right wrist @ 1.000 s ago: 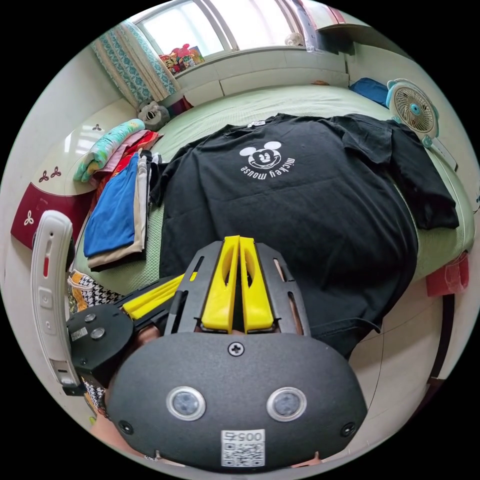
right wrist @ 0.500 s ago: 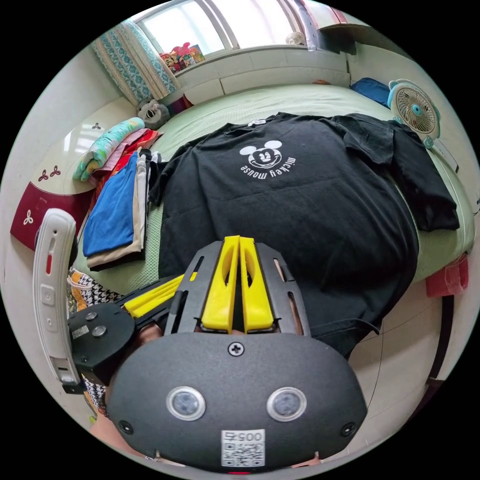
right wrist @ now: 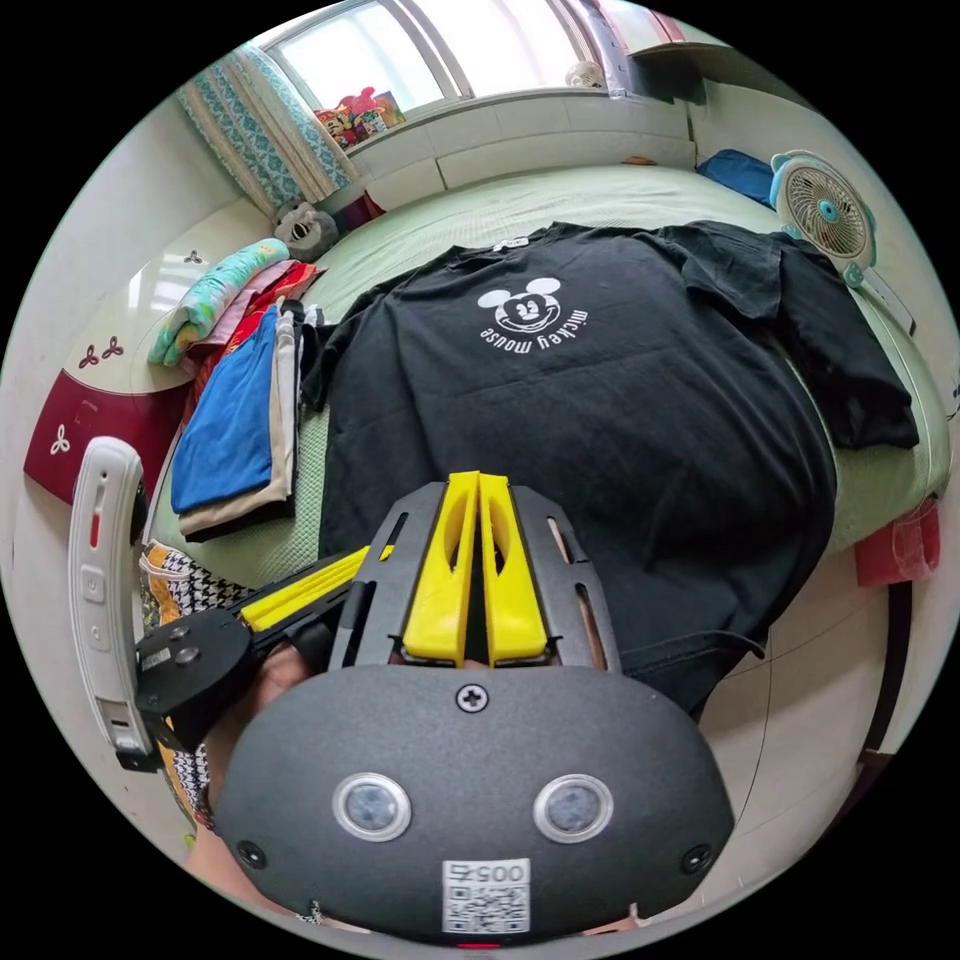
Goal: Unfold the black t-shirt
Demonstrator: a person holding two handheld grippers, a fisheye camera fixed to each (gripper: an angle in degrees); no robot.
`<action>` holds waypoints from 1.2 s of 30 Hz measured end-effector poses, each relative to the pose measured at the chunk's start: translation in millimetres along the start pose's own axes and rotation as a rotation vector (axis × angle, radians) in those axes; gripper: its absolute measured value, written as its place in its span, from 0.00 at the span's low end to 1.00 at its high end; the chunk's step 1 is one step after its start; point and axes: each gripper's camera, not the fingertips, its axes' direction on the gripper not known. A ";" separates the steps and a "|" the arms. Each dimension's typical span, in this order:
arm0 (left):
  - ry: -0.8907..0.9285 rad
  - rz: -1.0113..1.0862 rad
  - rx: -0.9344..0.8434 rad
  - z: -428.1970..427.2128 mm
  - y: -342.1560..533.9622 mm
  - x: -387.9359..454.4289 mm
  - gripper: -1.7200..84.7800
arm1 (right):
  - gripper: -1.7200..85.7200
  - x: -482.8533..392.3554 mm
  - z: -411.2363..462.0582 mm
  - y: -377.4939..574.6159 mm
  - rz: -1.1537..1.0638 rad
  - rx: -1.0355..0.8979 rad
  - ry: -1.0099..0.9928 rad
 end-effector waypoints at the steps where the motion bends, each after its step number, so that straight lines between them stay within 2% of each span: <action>1: 0.003 0.000 0.000 -0.2 0.3 -0.7 0.02 | 0.01 0.5 -0.5 0.7 0.000 0.002 -0.001; 22: 0.012 0.026 0.035 -7.3 5.6 -7.9 0.02 | 0.01 6.7 -10.5 10.8 -0.027 0.073 -0.060; 36: 0.070 0.013 0.039 -9.9 1.5 -21.1 0.02 | 0.01 -0.7 -0.8 4.2 -0.049 0.046 -0.058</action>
